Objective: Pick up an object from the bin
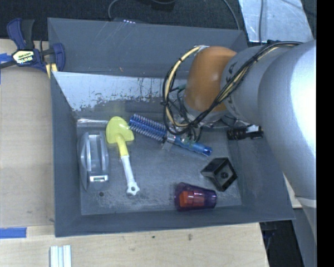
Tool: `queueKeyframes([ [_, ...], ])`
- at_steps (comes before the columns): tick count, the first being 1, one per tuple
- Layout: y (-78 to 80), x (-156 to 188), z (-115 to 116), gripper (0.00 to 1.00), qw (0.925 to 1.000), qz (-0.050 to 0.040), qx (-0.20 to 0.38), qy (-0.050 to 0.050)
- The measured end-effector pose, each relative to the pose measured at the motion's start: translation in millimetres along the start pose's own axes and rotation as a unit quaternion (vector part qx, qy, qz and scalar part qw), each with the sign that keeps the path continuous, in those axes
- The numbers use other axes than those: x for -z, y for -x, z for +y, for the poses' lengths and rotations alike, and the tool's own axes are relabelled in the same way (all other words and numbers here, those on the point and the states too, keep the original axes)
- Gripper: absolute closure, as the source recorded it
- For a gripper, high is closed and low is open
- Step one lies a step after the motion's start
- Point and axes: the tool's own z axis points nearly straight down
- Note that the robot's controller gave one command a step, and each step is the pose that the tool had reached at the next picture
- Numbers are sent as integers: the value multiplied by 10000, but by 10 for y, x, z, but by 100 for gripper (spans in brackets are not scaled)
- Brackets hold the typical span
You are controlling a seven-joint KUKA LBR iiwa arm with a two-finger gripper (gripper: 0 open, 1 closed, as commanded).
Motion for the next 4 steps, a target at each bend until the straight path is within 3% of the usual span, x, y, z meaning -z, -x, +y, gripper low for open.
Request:
queueKeyframes([
  [2,-8,29,-5,100,10000,6,2,-5],
  [3,-26,223,-18,100,10000,46,4,-24],
  [4,1,401,-8,100,10000,4,2,-4],
])
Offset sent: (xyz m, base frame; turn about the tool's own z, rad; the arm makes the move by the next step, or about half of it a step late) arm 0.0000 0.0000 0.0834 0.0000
